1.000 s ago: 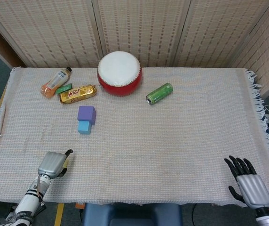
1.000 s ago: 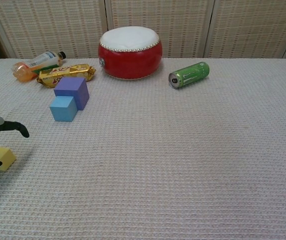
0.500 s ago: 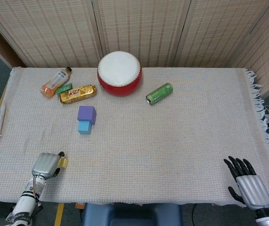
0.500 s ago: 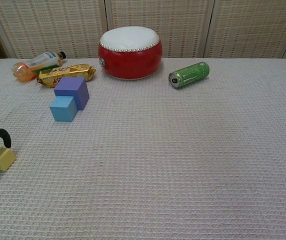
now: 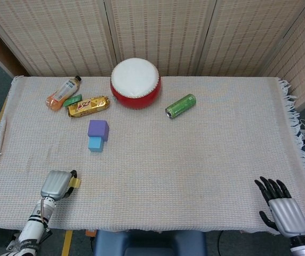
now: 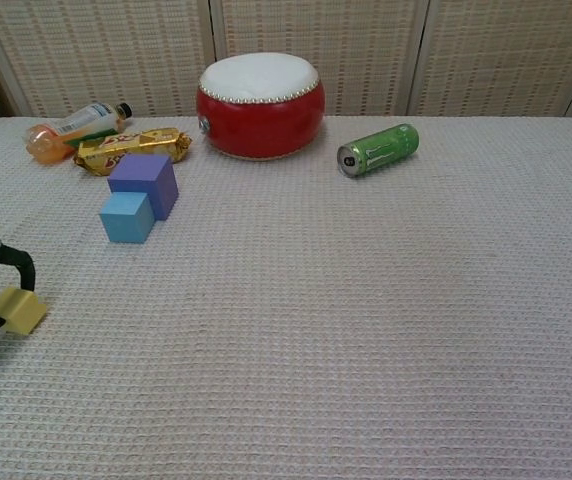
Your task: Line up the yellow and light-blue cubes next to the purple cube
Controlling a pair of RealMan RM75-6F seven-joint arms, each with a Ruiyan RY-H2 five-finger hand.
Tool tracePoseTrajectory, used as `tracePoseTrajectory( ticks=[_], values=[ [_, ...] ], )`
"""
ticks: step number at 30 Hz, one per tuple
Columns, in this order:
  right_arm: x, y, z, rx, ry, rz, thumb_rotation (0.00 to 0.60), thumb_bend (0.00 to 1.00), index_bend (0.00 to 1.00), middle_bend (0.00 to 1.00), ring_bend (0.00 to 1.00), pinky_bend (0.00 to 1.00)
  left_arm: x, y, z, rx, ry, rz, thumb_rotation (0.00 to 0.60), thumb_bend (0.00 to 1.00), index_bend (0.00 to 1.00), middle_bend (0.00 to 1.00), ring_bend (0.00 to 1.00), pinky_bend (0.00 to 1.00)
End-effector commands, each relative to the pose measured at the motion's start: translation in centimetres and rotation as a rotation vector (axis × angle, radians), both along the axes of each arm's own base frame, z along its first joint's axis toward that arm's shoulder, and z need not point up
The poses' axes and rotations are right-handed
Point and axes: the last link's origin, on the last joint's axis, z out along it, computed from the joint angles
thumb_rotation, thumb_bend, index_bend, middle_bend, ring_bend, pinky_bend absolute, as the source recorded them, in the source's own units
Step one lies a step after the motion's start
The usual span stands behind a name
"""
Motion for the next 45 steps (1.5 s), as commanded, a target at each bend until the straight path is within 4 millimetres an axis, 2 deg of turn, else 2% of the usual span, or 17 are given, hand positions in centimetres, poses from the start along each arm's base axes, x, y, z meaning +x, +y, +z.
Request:
tracePoseTrajectory(
  ticks=[1, 8, 18, 24, 35, 45],
  values=[
    [-0.1, -0.1, 0.0, -0.001, 0.001, -0.003, 0.600, 0.10, 0.00, 0.00, 0.00, 0.00, 0.6, 0.5, 0.4, 0.019, -0.032, -0.014, 0.600, 0.37, 0.46, 1.00, 1.00, 1.00],
    [-0.4, -0.4, -0.3, 0.003, 0.011, -0.019, 0.600, 0.10, 0.00, 0.00, 0.00, 0.00, 2.1, 3.0, 0.8, 0.046, -0.059, -0.033, 0.600, 0.37, 0.46, 1.00, 1.00, 1.00],
    [-0.9, -1.0, -0.4, 0.003, 0.019, -0.048, 0.600, 0.10, 0.00, 0.00, 0.00, 0.00, 4.2, 6.1, -1.6, 0.026, -0.039, -0.032, 0.600, 0.37, 0.44, 1.00, 1.00, 1.00],
    [-0.9, -1.2, -0.2, -0.012, 0.006, -0.042, 0.600, 0.10, 0.00, 0.00, 0.00, 0.00, 4.6, 7.6, -2.2, 0.042, -0.029, -0.015, 0.600, 0.37, 0.45, 1.00, 1.00, 1.00],
    [-0.7, -1.2, 0.1, -0.034, -0.010, -0.015, 0.600, 0.10, 0.00, 0.00, 0.00, 0.00, 4.4, 8.6, -2.5, 0.054, -0.029, 0.023, 0.600, 0.37, 0.45, 1.00, 1.00, 1.00],
    [-0.8, -1.2, 0.1, -0.029, -0.009, -0.018, 0.600, 0.10, 0.00, 0.00, 0.00, 0.00, 5.4, 8.8, -3.5, 0.048, -0.034, 0.013, 0.600, 0.37, 0.44, 1.00, 1.00, 1.00]
  ],
)
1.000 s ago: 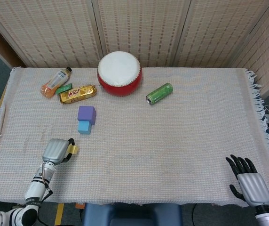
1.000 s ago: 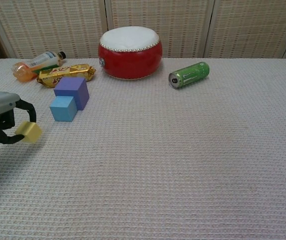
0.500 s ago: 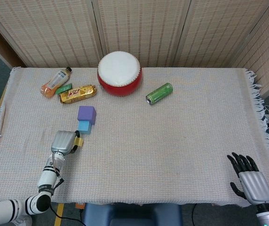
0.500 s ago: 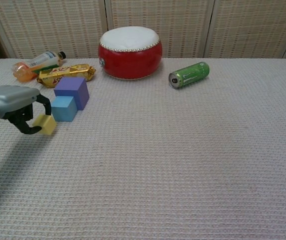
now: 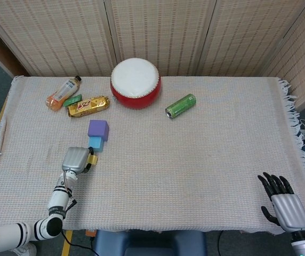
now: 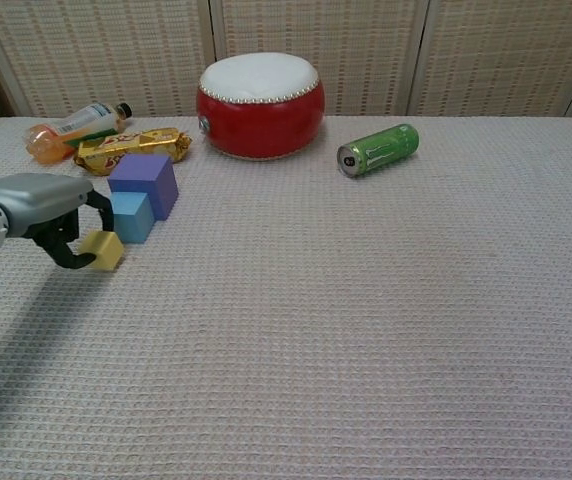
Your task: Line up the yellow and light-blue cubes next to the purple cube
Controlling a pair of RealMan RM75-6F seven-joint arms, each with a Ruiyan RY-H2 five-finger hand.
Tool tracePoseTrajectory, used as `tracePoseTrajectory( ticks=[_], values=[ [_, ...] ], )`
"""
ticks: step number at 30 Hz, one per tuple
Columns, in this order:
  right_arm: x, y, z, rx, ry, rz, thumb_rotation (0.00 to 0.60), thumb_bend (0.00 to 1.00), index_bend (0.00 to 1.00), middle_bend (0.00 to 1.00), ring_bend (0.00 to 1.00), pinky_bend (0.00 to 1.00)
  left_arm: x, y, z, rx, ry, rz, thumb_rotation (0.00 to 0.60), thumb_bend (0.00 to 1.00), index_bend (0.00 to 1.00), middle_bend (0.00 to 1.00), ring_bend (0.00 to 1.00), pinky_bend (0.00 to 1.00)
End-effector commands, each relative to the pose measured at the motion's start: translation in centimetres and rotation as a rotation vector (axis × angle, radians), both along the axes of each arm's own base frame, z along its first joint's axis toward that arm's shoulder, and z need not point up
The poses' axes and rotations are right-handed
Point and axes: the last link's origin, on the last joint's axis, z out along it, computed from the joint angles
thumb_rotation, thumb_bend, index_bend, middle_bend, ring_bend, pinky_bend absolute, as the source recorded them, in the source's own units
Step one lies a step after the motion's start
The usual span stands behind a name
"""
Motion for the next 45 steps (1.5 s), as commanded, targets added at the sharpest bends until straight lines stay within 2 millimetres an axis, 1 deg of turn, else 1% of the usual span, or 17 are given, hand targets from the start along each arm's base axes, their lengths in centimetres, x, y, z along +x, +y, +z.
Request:
tracePoseTrajectory(
  ticks=[1, 6, 12, 26, 31, 39, 45],
  values=[
    [0.0, 0.0, 0.0, 0.002, 0.001, -0.002, 0.600, 0.10, 0.00, 0.00, 0.00, 0.00, 0.3, 0.1, -0.3, 0.000, 0.002, -0.003, 0.600, 0.37, 0.44, 1.00, 1.00, 1.00],
    [0.0, 0.0, 0.1, 0.002, 0.000, -0.008, 0.600, 0.10, 0.00, 0.00, 0.00, 0.00, 0.6, 0.0, -0.7, -0.003, 0.009, -0.007, 0.600, 0.37, 0.44, 1.00, 1.00, 1.00],
    [0.0, 0.0, 0.1, 0.008, 0.001, -0.010, 0.600, 0.10, 0.00, 0.00, 0.00, 0.00, 0.7, 0.1, -0.8, 0.002, 0.021, -0.004, 0.600, 0.37, 0.44, 1.00, 1.00, 1.00],
    [0.0, 0.1, 0.0, 0.012, 0.006, -0.015, 0.600, 0.10, 0.00, 0.00, 0.00, 0.00, 0.2, 0.2, -0.6, -0.004, 0.039, 0.006, 0.600, 0.37, 0.31, 1.00, 1.00, 1.00],
    [0.0, 0.1, 0.1, 0.012, 0.006, -0.015, 0.600, 0.10, 0.00, 0.00, 0.00, 0.00, 0.4, 0.1, -0.5, 0.003, 0.036, -0.003, 0.600, 0.37, 0.31, 1.00, 1.00, 1.00],
    [0.1, 0.2, 0.0, 0.015, 0.007, -0.014, 0.600, 0.10, 0.00, 0.00, 0.00, 0.00, 0.4, -1.0, -0.2, 0.011, 0.024, -0.017, 0.600, 0.37, 0.34, 1.00, 1.00, 1.00],
    [0.1, 0.3, 0.0, 0.017, 0.007, -0.012, 0.600, 0.10, 0.00, 0.00, 0.00, 0.00, 0.6, -1.3, -0.1, 0.017, 0.010, -0.028, 0.600, 0.37, 0.34, 1.00, 1.00, 1.00]
  ],
)
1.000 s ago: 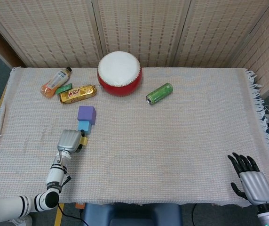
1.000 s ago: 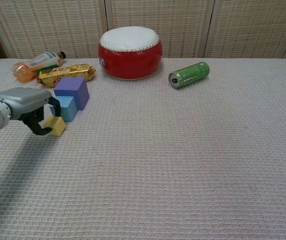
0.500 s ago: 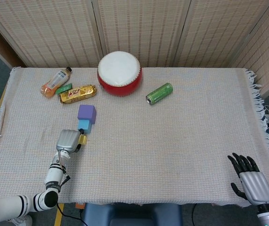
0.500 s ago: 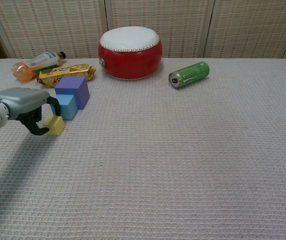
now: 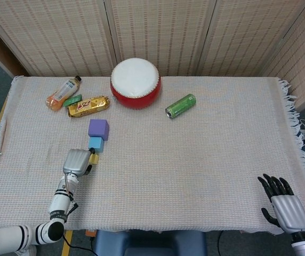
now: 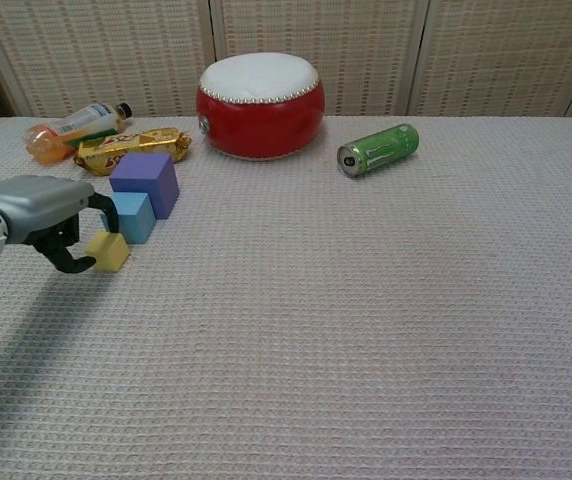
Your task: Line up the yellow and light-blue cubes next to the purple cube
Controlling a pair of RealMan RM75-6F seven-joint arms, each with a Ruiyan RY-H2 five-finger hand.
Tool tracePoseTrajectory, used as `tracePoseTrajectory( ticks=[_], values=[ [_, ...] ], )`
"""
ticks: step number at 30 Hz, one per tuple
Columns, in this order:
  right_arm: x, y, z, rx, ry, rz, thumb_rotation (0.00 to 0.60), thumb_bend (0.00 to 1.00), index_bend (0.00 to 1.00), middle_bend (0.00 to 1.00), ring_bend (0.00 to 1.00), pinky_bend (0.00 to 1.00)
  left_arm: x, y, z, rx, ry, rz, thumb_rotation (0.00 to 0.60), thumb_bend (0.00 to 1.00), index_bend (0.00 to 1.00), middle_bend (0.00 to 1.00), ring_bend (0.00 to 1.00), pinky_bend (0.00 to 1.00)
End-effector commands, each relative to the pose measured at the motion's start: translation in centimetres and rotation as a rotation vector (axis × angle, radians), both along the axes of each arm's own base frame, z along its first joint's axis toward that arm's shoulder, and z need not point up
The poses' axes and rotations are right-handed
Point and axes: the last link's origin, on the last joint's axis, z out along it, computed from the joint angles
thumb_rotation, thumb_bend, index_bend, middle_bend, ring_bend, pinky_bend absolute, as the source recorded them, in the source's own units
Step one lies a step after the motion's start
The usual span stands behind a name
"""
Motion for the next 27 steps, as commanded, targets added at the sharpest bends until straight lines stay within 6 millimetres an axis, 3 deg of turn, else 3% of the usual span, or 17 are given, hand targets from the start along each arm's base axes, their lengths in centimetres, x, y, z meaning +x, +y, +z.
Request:
tracePoseTrajectory(
  ticks=[1, 12, 27],
  values=[
    [0.1, 0.1, -0.1, 0.003, 0.000, 0.002, 0.600, 0.10, 0.00, 0.00, 0.00, 0.00, 0.3, -0.4, 0.1, 0.006, -0.021, -0.018, 0.600, 0.37, 0.34, 1.00, 1.00, 1.00],
    [0.2, 0.2, -0.2, 0.010, 0.001, 0.010, 0.600, 0.10, 0.00, 0.00, 0.00, 0.00, -0.2, -3.8, 0.5, -0.021, -0.044, -0.070, 0.600, 0.37, 0.40, 1.00, 1.00, 1.00],
    [0.1, 0.2, -0.1, 0.005, 0.002, 0.005, 0.600, 0.10, 0.00, 0.00, 0.00, 0.00, -1.3, -3.8, -0.9, -0.076, -0.029, -0.032, 0.600, 0.37, 0.33, 1.00, 1.00, 1.00]
  ],
)
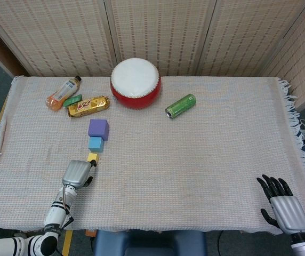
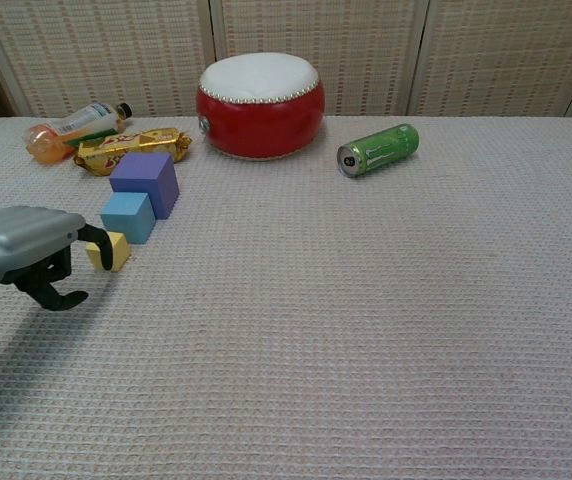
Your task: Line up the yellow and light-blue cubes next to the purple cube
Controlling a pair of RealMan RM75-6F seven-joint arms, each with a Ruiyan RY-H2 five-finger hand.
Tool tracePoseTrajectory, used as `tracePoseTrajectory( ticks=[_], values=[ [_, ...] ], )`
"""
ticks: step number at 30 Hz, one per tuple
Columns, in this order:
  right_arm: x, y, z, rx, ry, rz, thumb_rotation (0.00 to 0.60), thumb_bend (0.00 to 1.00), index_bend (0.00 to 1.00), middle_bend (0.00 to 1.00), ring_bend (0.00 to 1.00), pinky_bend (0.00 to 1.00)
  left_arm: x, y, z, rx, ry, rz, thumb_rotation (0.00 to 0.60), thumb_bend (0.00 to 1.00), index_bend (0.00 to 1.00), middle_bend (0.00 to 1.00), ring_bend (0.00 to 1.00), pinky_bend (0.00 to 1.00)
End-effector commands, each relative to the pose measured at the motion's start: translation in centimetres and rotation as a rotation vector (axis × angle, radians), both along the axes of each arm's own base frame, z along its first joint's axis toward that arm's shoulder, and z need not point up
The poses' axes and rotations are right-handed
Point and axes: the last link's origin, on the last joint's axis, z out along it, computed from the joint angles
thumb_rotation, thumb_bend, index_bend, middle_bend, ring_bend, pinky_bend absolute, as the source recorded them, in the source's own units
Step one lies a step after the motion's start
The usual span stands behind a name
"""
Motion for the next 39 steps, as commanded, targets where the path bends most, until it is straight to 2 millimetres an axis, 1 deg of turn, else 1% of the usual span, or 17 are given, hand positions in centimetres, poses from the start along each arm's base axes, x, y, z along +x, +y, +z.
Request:
tracePoseTrajectory(
  ticks=[1, 20, 29, 33, 39],
  values=[
    [0.0, 0.0, 0.0, 0.000, 0.000, -0.001, 0.600, 0.10, 0.00, 0.00, 0.00, 0.00, -0.1, 0.0, -0.2, -0.008, 0.001, 0.003, 0.600, 0.37, 0.33, 1.00, 1.00, 1.00],
    [0.0, -0.1, 0.0, 0.001, 0.000, -0.005, 0.600, 0.10, 0.00, 0.00, 0.00, 0.00, -0.7, 0.8, -0.3, -0.008, 0.030, 0.017, 0.600, 0.37, 0.30, 1.00, 1.00, 1.00],
    [0.0, -0.1, 0.0, 0.001, 0.000, -0.004, 0.600, 0.10, 0.00, 0.00, 0.00, 0.00, -0.4, 0.1, -0.4, -0.018, 0.017, -0.003, 0.600, 0.37, 0.30, 1.00, 1.00, 1.00],
    [0.1, 0.0, 0.0, 0.000, 0.000, -0.002, 0.600, 0.10, 0.00, 0.00, 0.00, 0.00, -0.5, -0.3, 0.0, -0.012, 0.019, -0.010, 0.600, 0.37, 0.31, 1.00, 1.00, 1.00],
    [0.1, 0.1, 0.1, -0.002, -0.001, 0.002, 0.600, 0.10, 0.00, 0.00, 0.00, 0.00, -1.8, -0.4, 1.1, 0.013, 0.043, 0.027, 0.600, 0.37, 0.33, 1.00, 1.00, 1.00]
  ],
)
